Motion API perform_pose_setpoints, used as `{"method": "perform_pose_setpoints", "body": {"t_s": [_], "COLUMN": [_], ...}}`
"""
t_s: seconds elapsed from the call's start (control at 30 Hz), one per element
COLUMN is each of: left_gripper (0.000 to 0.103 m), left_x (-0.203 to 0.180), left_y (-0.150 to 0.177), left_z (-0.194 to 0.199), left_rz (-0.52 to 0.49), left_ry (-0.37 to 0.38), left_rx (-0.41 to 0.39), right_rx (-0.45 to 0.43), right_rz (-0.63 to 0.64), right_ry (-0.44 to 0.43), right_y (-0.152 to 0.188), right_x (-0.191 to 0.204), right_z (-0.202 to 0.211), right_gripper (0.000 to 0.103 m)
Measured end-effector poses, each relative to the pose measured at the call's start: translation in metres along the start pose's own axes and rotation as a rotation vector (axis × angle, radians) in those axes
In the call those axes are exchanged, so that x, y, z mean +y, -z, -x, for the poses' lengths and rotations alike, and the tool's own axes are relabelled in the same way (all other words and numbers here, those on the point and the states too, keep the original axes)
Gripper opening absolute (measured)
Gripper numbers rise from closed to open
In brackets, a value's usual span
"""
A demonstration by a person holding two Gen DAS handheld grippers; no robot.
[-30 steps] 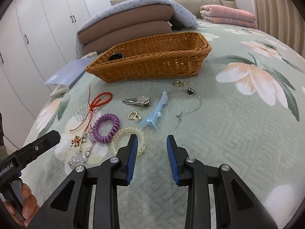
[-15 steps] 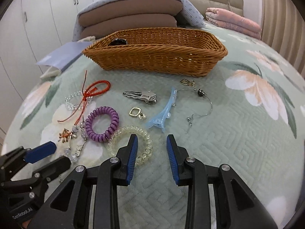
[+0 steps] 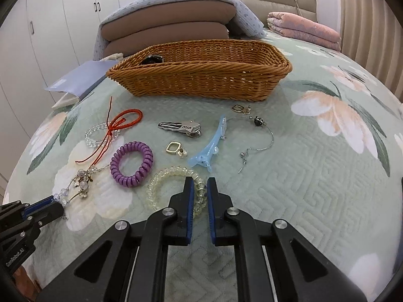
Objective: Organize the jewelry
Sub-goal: 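Lower the left tool onto the crystal charm keychain and grasp it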
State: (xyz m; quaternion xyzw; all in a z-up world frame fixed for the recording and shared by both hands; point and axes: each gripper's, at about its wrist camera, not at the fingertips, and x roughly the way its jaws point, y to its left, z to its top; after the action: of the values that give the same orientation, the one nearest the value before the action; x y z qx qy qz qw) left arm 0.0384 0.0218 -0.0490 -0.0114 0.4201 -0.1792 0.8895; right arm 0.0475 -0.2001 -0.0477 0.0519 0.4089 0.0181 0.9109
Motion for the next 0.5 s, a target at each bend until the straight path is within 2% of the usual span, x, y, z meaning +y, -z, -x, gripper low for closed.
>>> {"method": "perform_pose_setpoints", "body": {"t_s": [0.1,0.4,0.47,0.5], "left_gripper": [0.013,0.014,0.02,0.032], "left_x": [0.004,0.011,0.011,0.013], "left_y": [-0.003,-0.016,-0.016,-0.016], "left_z": [-0.001,-0.006,-0.006,-0.006], "left_rz": [0.027,0.06,0.06,0.069], "left_ry": [0.042,0.088,0.11,0.12], "left_rx": [0.006,0.021,0.024,0.024], "right_rx": [0.001,0.001,0.001,0.001], "right_rz": [-0.008,-0.009,-0.011,-0.011], "right_ry": [-0.015,-0.021,-0.025,-0.025], "right_y": [0.0,0.0,0.0,0.0], "right_x": [-0.003,-0.004,-0.004,-0.004], "right_z": [-0.001,-0.001,-0.001,-0.001], "right_gripper": [0.011,0.012,0.012,0.012]}}
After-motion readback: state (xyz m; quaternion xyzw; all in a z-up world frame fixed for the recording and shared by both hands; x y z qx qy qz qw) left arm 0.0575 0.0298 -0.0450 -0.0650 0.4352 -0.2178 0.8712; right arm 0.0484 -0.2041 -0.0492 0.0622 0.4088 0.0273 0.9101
